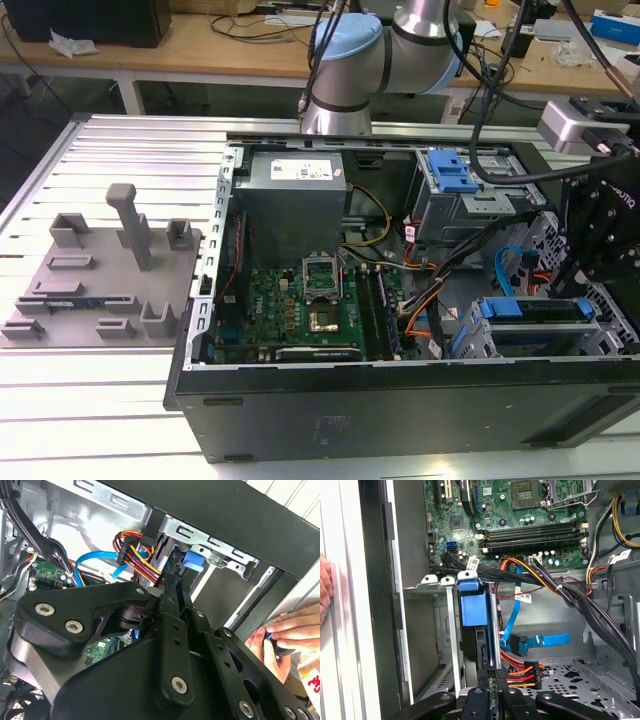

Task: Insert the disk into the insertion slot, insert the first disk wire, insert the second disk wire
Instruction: 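Insert the first disk wire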

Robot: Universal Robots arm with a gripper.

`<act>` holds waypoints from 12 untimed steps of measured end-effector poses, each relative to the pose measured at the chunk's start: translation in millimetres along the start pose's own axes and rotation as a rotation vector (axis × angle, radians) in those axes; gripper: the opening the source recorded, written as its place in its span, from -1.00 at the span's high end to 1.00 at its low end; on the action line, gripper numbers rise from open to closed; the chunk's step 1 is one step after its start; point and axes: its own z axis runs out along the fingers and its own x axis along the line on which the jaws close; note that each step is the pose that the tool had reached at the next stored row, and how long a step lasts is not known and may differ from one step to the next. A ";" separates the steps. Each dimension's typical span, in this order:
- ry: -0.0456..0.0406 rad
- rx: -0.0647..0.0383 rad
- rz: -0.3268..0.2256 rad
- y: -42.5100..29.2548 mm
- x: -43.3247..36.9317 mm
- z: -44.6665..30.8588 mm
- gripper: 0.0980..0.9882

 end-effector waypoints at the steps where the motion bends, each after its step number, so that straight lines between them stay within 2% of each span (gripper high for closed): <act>1: 0.0001 0.000 0.000 0.0 -0.1 -0.1 0.85; 12: -0.0001 0.000 0.000 -0.8 0.0 0.2 0.85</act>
